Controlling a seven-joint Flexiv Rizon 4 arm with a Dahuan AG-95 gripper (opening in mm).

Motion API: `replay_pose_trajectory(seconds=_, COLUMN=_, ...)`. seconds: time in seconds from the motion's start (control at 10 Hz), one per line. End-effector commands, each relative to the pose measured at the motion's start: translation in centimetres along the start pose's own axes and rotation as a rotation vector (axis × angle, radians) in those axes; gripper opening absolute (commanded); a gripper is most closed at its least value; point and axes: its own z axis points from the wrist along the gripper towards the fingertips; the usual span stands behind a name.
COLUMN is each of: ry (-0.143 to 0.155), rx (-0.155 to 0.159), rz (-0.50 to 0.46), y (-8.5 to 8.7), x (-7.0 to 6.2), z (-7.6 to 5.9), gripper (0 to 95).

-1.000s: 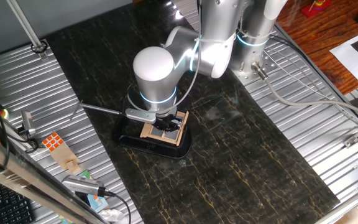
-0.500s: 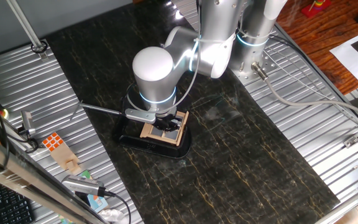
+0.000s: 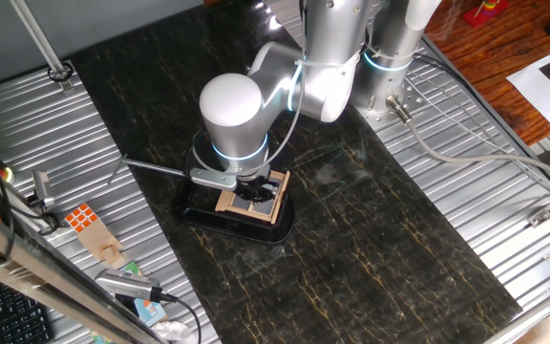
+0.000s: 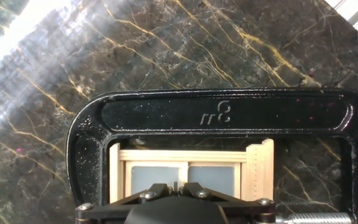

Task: Open a sliding window

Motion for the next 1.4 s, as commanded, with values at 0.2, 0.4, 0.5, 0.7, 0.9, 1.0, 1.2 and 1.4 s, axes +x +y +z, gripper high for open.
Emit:
replay_pose_trajectory(seconds=0.2, ry=0.001, rx=0.0, rz=0.011, y=0.11, x=-0.03, z=0.0, gripper=0.0)
replay_pose_trajectory(seconds=0.4, ry=0.001, rx=0.0, rz=0.01, y=0.26, x=-0.14, z=0.07, gripper=0.0)
replay_pose_trajectory(seconds=0.5, ry=0.001, rx=0.0, rz=0.013, y=0.3, x=-0.16, z=0.09, gripper=0.0)
replay_pose_trajectory(seconds=0.7, ry=0.002, rx=0.001, rz=0.012, y=0.33, x=-0.17, z=0.19, gripper=0.0)
replay_pose_trajectory(seconds=0.9, ry=0.001, rx=0.002, rz=0.014, y=0.34, x=-0.16, z=0.3, gripper=0.0)
replay_pose_trajectory(seconds=1.0, ry=0.0, rx=0.003, rz=0.015, y=0.33, x=-0.16, z=0.3, gripper=0.0)
replay_pose_trajectory(seconds=1.2, ry=-0.001, rx=0.006, rz=0.014, y=0.27, x=-0.11, z=0.29, gripper=0.0)
replay_pose_trajectory(seconds=1.4, ry=-0.004, rx=0.01, rz=0.011, y=0.13, x=0.01, z=0.32, gripper=0.0)
